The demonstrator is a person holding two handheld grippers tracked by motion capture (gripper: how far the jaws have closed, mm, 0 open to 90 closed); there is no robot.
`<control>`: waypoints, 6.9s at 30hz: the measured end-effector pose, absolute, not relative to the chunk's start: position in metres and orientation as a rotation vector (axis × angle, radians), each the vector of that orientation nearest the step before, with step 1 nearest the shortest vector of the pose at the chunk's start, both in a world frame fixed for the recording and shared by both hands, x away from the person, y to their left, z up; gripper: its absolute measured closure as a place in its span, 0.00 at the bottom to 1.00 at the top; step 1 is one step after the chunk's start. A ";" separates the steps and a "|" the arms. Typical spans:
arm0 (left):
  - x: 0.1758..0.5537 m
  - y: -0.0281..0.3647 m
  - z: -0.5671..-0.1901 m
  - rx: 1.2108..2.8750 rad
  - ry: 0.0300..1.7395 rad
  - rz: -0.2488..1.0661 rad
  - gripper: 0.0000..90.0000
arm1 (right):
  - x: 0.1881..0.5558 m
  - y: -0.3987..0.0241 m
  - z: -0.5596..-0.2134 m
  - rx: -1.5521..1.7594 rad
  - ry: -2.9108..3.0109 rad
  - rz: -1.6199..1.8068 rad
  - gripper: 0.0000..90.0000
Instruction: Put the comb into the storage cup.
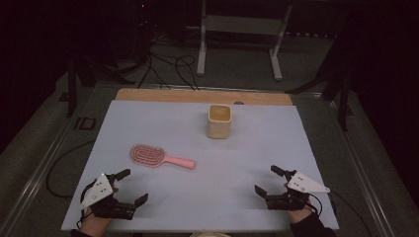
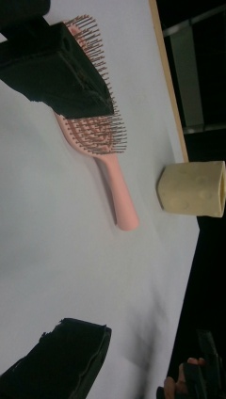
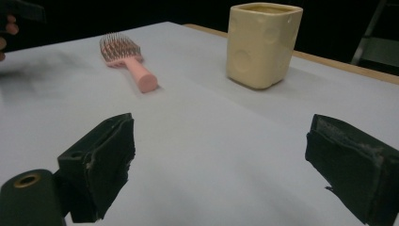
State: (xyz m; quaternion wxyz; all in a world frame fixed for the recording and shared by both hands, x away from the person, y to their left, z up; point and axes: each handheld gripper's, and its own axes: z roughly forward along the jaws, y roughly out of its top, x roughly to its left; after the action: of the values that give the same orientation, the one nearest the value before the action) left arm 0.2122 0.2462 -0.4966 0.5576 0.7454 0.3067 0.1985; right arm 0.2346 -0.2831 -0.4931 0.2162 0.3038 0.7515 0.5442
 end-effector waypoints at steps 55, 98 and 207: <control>0.231 0.237 -0.432 1.808 0.635 0.429 0.00 | 0.231 -0.278 -0.486 0.864 2.077 1.511 0.10; 0.286 0.184 -0.397 1.874 0.628 0.378 0.00 | 0.231 -0.277 -0.486 0.872 2.068 1.520 0.10; 0.358 0.085 -0.501 2.156 1.069 0.178 1.00 | 0.229 -0.278 -0.487 0.875 2.093 1.538 0.10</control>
State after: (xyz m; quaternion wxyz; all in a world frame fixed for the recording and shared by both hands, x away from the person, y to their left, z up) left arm 0.3585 0.0855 -0.5013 0.3563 0.8349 0.4138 0.0690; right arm 0.2294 -0.2777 -0.4868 0.1993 0.3129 0.7484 0.5499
